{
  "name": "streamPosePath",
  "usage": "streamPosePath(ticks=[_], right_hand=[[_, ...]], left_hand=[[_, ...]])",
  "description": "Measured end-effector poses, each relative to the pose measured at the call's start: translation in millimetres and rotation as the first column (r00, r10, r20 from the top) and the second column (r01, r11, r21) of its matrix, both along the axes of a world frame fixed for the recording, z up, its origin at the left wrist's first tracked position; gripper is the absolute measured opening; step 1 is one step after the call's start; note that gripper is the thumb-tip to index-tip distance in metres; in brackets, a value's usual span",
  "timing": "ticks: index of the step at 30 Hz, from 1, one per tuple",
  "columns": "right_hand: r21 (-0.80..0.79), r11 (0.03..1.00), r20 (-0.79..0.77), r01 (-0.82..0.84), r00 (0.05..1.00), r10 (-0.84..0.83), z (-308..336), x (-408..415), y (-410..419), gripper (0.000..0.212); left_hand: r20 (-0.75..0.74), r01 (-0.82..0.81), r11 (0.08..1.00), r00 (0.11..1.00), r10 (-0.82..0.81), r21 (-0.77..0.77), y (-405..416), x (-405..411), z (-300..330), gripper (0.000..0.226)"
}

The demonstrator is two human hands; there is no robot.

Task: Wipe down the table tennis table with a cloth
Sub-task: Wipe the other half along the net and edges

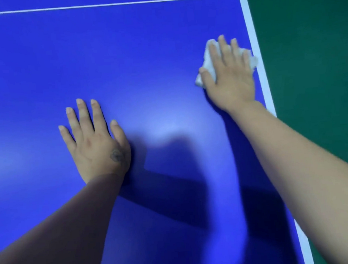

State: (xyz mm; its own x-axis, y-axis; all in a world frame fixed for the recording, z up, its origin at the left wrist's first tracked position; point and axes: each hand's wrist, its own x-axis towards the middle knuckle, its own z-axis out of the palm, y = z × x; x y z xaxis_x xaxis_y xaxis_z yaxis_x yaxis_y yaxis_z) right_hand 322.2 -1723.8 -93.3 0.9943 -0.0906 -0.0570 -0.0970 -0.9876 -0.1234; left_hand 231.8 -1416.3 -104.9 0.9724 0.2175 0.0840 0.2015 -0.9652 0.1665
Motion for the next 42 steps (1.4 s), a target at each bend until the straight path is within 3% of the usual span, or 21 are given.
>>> streamPosePath(ticks=[5,10,17,20,25,32,36,42], right_hand=[[0.037,0.982,0.023,-0.186,0.982,0.185,3.6,-125.7,29.4,0.069],[0.026,0.989,-0.024,-0.145,0.989,0.146,9.8,-235.5,-19.9,0.07],[0.012,0.984,-0.056,0.176,0.983,-0.175,5.6,-192.4,-38.6,0.073],[0.005,0.977,-0.038,0.211,0.977,-0.211,1.7,-169.8,-17.3,0.074],[0.004,1.0,-0.016,-0.009,1.0,0.009,3.3,-199.8,27.7,0.074],[0.042,0.975,-0.084,-0.217,0.972,0.22,15.2,-372.7,25.9,0.068],[0.038,0.996,-0.124,-0.077,0.989,0.081,14.6,-399.3,-16.2,0.07],[0.028,0.966,-0.066,0.257,0.965,-0.255,1.7,-296.7,-22.4,0.071]], left_hand=[[-0.001,0.008,1.0,1.0,-0.008,0.004,-2.2,-3.2,1.1,0.067],[-0.019,0.046,0.999,0.999,-0.046,0.011,-2.8,-6.3,7.0,0.069],[-0.014,0.22,0.975,0.976,-0.219,0.026,-5.0,-22.3,19.7,0.07],[0.009,0.308,0.951,0.951,-0.308,0.01,-18.2,-58.4,24.1,0.067],[-0.016,0.377,0.926,0.926,-0.378,-0.032,-55.0,-147.7,18.5,0.066],[-0.089,0.339,0.94,0.938,-0.336,0.023,-46.9,-193.9,10.9,0.067],[-0.076,0.327,0.944,0.943,-0.324,0.03,-51.5,-193.3,10.9,0.067],[-0.064,0.322,0.946,0.945,-0.319,0.035,-52.3,-193.6,9.5,0.066]])
